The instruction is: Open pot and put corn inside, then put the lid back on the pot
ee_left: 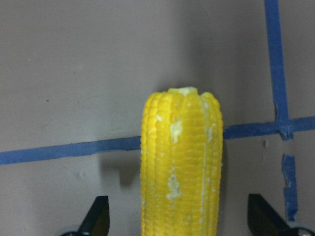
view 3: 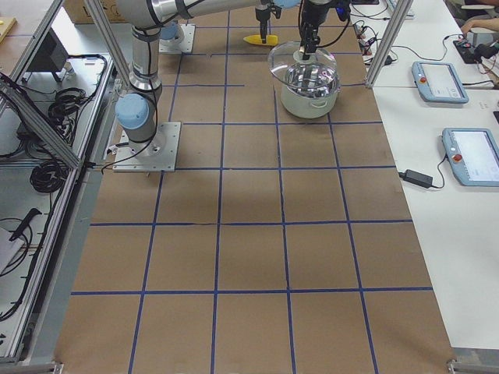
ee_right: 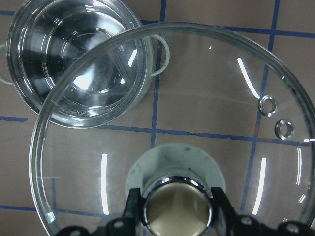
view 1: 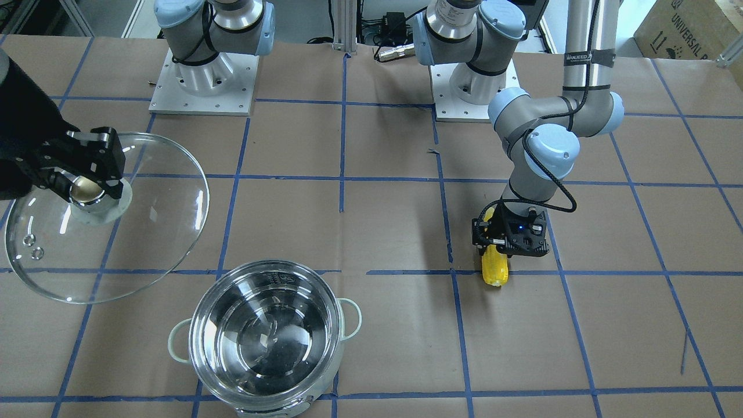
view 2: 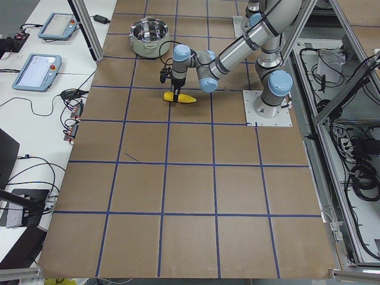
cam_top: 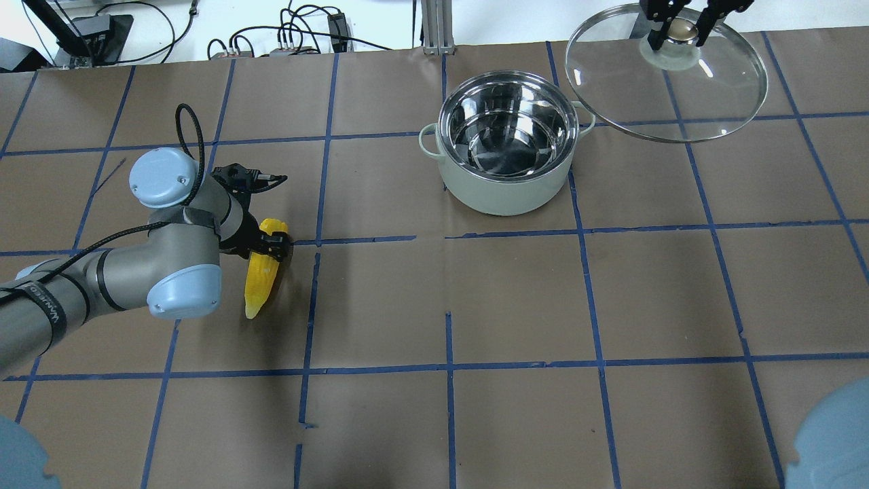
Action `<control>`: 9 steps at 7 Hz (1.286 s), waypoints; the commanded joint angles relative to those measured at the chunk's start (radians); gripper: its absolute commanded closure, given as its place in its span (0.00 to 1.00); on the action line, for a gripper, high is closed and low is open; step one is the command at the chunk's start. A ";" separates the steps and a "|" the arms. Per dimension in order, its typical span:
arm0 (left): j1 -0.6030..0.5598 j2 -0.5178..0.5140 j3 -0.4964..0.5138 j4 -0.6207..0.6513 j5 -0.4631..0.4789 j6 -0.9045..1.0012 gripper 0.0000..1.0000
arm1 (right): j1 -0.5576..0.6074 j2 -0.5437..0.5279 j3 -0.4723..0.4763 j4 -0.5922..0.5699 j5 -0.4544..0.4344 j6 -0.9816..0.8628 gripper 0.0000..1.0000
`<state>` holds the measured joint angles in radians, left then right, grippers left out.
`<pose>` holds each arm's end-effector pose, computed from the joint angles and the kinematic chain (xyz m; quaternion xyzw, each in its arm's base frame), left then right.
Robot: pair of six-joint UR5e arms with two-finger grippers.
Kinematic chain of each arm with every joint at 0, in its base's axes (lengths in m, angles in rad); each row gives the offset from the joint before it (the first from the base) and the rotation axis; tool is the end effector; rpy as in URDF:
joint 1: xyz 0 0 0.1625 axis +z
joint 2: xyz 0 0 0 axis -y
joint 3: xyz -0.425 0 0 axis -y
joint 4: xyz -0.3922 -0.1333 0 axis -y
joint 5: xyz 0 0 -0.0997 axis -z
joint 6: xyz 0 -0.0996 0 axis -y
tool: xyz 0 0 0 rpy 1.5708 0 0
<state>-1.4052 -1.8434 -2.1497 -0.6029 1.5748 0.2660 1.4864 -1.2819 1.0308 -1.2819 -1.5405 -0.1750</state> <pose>-0.0514 -0.4987 0.1894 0.0500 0.9971 -0.0564 0.0144 0.0855 -0.6062 0.5641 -0.0450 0.9987 0.0168 0.0175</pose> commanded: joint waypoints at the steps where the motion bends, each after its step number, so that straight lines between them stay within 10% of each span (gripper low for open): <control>1: -0.001 0.025 0.020 -0.004 0.022 -0.028 0.83 | -0.006 -0.028 -0.003 0.016 -0.010 0.002 0.82; 9: -0.259 0.116 0.557 -0.687 0.067 -0.565 0.82 | -0.006 -0.045 0.001 0.007 -0.012 0.003 0.82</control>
<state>-1.6126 -1.7064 -1.6571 -1.2599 1.6466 -0.2143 1.4803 -1.3269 1.0289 -1.2723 -1.5527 -0.1718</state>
